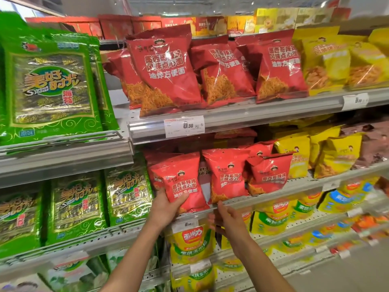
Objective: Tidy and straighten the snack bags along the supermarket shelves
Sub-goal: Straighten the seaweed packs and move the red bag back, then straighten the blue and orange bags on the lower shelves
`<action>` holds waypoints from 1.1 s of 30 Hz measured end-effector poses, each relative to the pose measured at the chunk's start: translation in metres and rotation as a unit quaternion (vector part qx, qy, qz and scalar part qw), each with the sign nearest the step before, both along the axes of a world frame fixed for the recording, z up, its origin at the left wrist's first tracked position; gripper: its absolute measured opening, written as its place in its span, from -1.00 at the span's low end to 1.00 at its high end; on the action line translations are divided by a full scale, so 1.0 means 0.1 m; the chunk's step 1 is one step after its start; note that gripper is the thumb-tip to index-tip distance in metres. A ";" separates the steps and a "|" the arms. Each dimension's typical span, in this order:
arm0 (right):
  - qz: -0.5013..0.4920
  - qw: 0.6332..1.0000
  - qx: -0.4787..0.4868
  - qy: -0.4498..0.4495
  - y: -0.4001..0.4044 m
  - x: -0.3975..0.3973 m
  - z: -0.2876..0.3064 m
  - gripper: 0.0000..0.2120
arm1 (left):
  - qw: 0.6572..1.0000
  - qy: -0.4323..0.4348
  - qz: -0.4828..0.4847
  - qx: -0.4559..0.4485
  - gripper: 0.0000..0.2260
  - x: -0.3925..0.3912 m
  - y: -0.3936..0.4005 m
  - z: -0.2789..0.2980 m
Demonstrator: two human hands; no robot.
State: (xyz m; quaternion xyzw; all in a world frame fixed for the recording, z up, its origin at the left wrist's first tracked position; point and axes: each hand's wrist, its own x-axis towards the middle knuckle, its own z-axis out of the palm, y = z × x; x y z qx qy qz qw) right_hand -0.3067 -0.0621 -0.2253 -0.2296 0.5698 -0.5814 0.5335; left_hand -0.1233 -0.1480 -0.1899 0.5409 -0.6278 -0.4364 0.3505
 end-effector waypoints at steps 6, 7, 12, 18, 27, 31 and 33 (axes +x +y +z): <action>-0.031 0.999 -0.003 0.033 0.32 -0.27 0.04 -0.74 | 0.945 -0.169 0.183 -0.213 -0.34 -0.21 0.55 -0.15; -0.045 0.998 -0.005 0.042 0.42 -0.38 0.03 -0.76 | 0.938 -0.160 0.207 -0.229 -0.32 -0.30 0.67 -0.16; -0.165 0.985 0.003 0.048 0.90 -1.19 -0.07 -0.86 | 0.927 -0.101 0.211 -0.292 -0.45 -0.96 1.10 -0.23; -0.253 0.963 -0.003 0.095 1.57 -2.67 -0.11 -0.90 | 0.986 0.091 0.116 -0.075 -0.84 -2.62 1.45 -0.21; -0.354 0.919 0.031 0.171 2.78 -4.88 -0.04 -0.85 | 0.989 0.116 -0.061 0.063 -0.94 -5.41 2.21 -0.40; -0.397 0.903 0.046 0.160 3.10 -5.68 0.00 -0.84 | 0.982 0.124 -0.102 0.099 -0.87 -6.37 2.38 -0.50; -0.405 0.900 0.052 0.152 3.16 -6.08 -0.01 -0.88 | 0.976 0.134 -0.119 0.126 -0.84 -6.83 2.43 -0.50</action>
